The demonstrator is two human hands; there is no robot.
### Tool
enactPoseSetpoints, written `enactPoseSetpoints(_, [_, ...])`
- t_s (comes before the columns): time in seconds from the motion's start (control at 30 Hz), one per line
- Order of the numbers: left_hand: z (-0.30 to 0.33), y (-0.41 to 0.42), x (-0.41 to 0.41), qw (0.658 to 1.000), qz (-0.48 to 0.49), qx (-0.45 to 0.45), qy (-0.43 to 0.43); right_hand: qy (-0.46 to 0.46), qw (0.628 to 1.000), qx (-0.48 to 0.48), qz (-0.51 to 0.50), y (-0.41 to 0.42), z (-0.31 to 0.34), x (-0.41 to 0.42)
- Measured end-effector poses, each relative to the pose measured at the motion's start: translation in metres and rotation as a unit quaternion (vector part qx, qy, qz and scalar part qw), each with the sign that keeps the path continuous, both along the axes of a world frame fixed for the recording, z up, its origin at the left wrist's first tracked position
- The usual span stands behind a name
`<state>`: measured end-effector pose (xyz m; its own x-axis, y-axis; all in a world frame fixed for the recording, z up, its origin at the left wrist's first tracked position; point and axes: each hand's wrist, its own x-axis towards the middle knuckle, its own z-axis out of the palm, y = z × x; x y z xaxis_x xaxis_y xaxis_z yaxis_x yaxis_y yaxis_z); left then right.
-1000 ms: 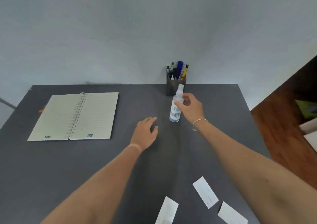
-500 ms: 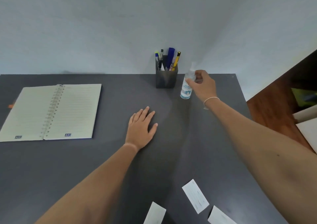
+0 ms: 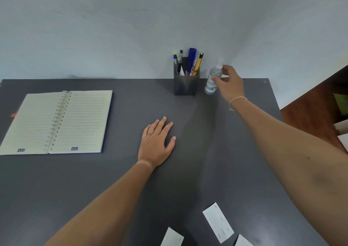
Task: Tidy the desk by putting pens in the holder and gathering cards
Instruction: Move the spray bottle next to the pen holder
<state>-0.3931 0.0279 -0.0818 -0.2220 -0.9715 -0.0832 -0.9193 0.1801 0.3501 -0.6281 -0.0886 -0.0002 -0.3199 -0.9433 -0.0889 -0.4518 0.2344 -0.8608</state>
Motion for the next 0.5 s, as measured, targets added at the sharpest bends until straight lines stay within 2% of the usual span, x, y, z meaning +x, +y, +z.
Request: enactPoseSetpoints(0.5, [0.006, 0.000, 0.000, 1.000, -0.009, 0.015, -0.002, -0.019, 1.000, -0.001, -0.002, 0.017, -0.002, -0.002])
